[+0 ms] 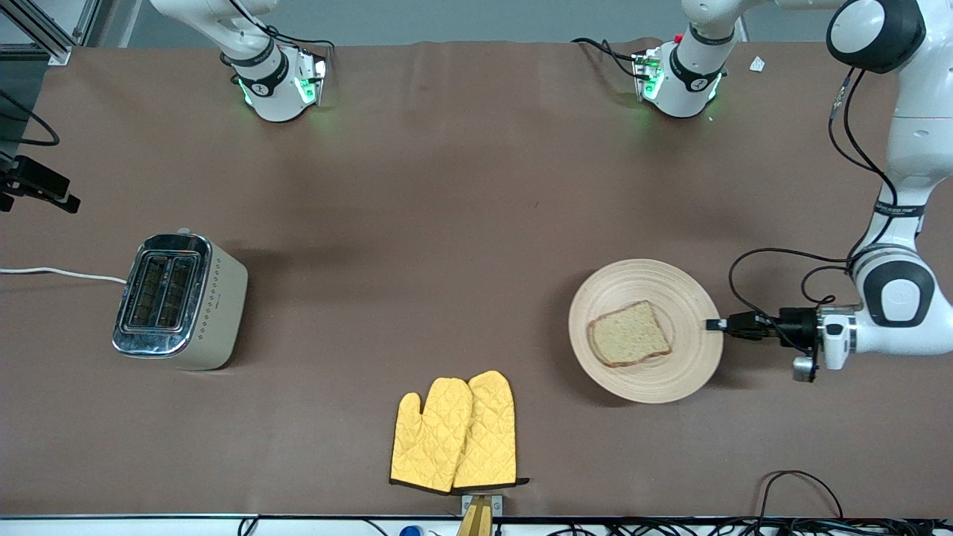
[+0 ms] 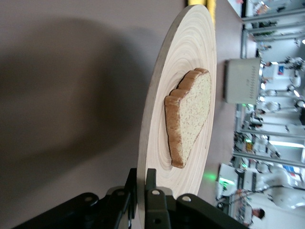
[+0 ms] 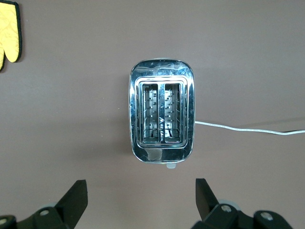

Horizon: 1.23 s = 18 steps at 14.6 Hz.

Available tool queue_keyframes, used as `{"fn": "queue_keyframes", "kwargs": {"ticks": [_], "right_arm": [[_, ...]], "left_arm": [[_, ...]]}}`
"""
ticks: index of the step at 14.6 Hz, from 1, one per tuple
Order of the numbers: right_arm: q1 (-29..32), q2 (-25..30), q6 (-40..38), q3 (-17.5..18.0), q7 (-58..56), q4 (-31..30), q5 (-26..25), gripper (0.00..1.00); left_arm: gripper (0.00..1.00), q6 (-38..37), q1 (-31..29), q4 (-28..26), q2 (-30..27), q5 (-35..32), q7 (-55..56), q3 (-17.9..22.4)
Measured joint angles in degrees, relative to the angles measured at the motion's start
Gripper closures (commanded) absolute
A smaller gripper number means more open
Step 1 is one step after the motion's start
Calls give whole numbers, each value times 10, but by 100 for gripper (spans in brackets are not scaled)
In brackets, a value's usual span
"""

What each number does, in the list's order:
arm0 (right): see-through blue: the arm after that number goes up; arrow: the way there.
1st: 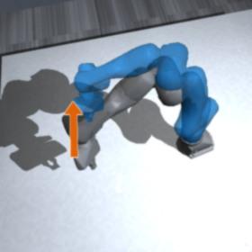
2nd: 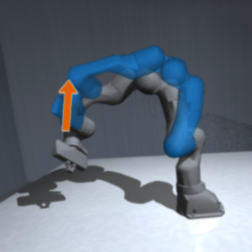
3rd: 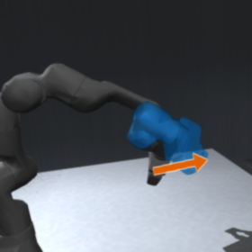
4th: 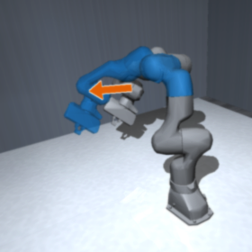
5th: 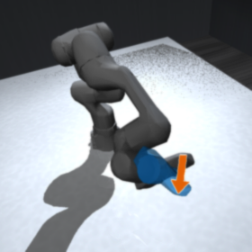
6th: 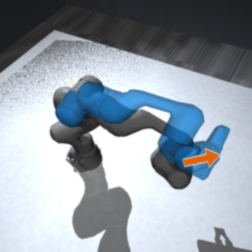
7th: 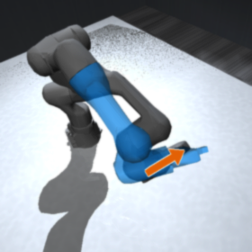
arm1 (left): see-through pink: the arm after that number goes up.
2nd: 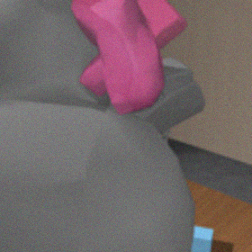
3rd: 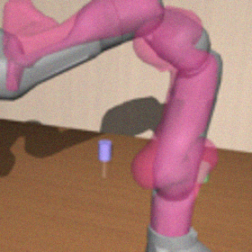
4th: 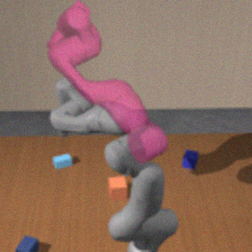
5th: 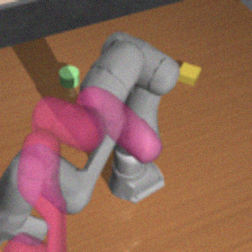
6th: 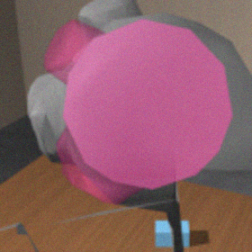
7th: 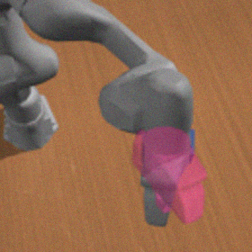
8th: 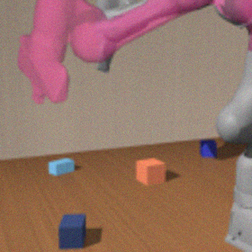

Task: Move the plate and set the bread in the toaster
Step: 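Slide the plate with the left gripper toward the table's middle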

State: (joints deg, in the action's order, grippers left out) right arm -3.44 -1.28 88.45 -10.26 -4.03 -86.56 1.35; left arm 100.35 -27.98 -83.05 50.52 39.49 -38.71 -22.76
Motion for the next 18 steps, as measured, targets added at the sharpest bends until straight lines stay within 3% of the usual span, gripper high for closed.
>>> {"fn": "queue_keyframes", "kwargs": {"ticks": [3,8,18], "right_arm": [[0,0,0,0,0,0,0,0],[0,0,1,0,0,0,0,0],[1,0,7,-4,0,6,0,0]], "left_arm": [[100,13,5,-26,0,0,13,-55],[100,123,21,-103,-1,0,56,-155],[100,245,136,-157,0,32,72,-161]]}}
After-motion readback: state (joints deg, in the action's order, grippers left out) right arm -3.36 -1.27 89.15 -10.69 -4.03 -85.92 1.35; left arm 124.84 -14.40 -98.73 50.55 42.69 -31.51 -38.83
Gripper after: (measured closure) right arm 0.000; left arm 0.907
